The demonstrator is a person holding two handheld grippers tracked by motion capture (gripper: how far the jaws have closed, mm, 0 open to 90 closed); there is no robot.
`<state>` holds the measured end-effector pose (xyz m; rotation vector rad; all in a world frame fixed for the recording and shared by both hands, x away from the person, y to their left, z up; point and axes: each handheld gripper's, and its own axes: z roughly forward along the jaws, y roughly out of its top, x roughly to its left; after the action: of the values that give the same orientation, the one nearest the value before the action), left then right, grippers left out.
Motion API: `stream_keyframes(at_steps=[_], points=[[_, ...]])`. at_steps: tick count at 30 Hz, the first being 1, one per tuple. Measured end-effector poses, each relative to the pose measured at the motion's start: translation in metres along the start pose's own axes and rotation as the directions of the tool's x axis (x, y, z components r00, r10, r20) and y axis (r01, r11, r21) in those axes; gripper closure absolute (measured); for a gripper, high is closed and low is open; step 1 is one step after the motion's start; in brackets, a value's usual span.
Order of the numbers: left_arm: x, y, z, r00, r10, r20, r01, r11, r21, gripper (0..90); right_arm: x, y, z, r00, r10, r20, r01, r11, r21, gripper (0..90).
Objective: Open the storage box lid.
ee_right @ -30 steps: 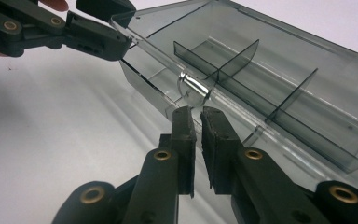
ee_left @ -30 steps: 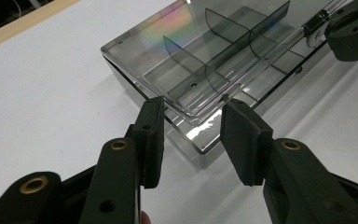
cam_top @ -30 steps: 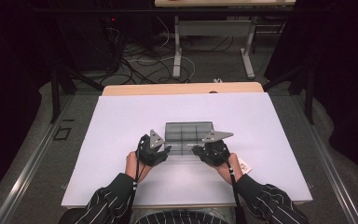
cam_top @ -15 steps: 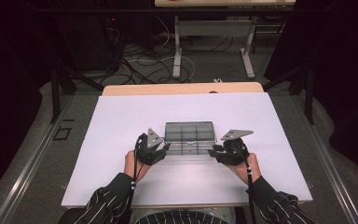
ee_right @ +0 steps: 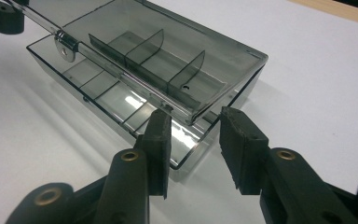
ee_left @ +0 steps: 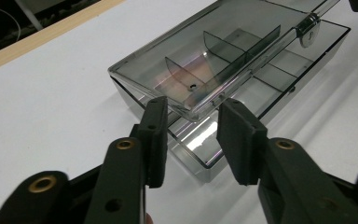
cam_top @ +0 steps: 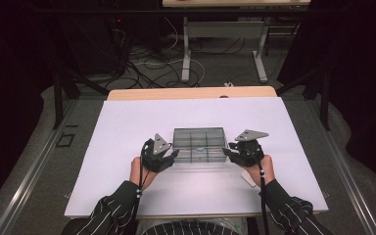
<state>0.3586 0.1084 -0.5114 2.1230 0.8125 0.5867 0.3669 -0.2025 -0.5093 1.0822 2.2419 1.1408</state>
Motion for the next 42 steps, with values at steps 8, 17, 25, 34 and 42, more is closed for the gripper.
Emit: stream_keyframes(at_steps=[8,17,25,34,42], points=[[0.004,0.004,0.007,0.9992,0.038,0.007,-0.038,0.9993,-0.001,45.3,0.001,0.003,-0.001,0.9998,-0.017,0.013,0.017,1.000,-0.009,65.5],[0.009,0.004,0.007,0.9997,0.016,0.016,-0.016,0.9995,-0.027,55.4,-0.001,0.008,-0.002,0.9999,-0.017,0.002,0.017,1.000,-0.017,66.1],[0.011,0.006,0.004,1.0000,0.007,0.005,-0.007,0.9990,-0.043,62.4,-0.001,0.012,-0.003,0.9997,-0.023,0.007,0.023,1.000,-0.017,66.7],[0.016,0.010,0.003,0.9998,-0.017,0.014,0.018,0.9980,-0.060,65.4,-0.003,0.018,-0.003,0.9995,-0.027,0.016,0.028,0.999,-0.022,67.6],[0.020,0.017,0.001,0.9994,-0.029,0.021,0.030,0.9979,-0.057,66.6,-0.004,0.025,-0.004,0.9996,-0.023,0.019,0.024,1.000,-0.021,68.2]])
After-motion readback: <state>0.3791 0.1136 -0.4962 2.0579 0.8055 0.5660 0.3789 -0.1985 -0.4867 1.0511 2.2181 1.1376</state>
